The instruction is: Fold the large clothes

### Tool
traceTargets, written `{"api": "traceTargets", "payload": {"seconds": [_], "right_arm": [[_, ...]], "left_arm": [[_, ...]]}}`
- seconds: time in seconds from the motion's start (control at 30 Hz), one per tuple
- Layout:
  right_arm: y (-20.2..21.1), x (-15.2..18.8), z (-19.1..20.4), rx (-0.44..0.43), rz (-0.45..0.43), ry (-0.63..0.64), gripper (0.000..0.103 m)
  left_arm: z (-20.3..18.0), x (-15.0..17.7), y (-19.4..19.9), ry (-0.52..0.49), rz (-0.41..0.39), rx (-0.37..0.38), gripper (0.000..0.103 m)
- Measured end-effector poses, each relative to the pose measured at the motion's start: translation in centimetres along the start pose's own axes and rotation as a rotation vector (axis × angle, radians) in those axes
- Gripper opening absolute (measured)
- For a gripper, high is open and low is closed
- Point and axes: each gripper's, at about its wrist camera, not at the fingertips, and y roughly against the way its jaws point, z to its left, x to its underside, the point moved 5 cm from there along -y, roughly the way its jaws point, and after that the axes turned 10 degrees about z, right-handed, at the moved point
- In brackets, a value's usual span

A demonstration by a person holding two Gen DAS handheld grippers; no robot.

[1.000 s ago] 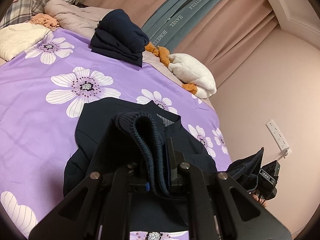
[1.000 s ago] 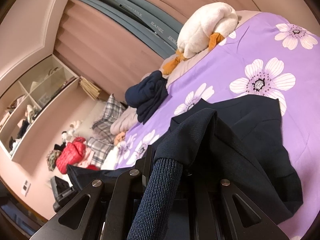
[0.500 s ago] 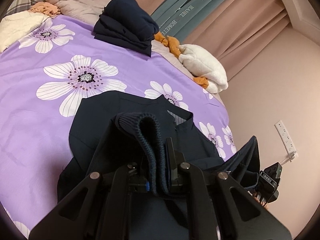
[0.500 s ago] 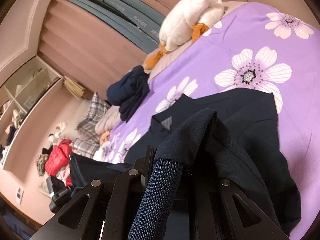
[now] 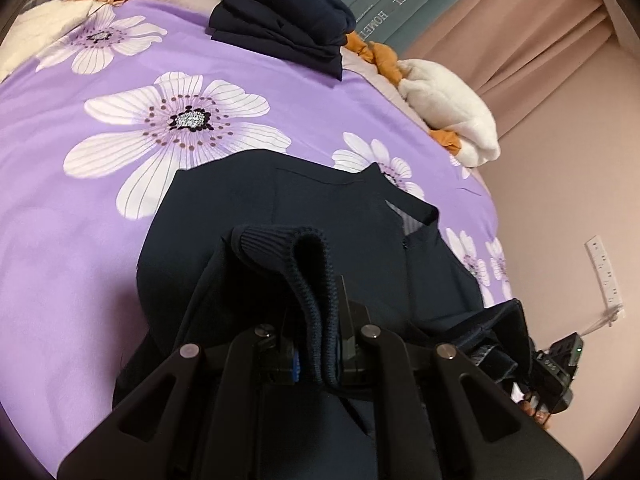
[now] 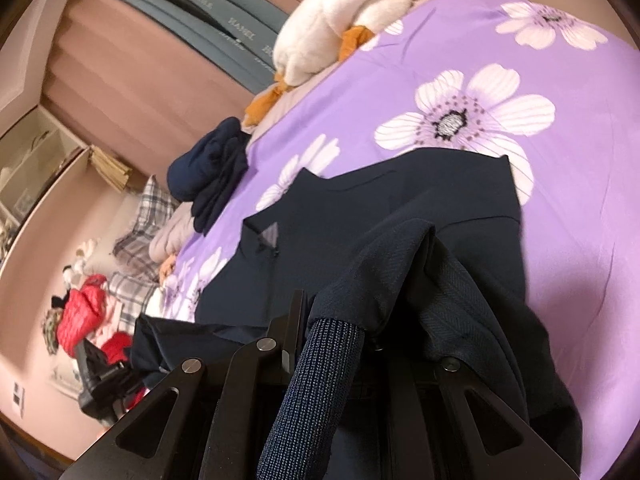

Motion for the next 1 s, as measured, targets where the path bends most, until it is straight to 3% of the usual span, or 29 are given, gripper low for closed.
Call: {"api": "traceTargets", "payload": {"seconds": [0.5, 0.8, 1.0], "right_arm": [[-3.5, -7.7, 1.8, 0.121, -0.063, 0.059, 0.014], [-5.5, -10.0, 0.3, 0.172, -0.054, 0.024, 0.014], [-6.3, -10.9, -1.5, 0.158, -0.028, -0.052, 0.014]], "left_arm": [[-0.9, -9.6, -5.3, 0.013, 0.002, -0.157, 0.011], [-1.6, -12.5, -9.3, -0.013, 0.030, -0.238, 0.011], [-1.9, -13.9, -11.2, -0.059, 0.045, -0.291, 0.014]]}}
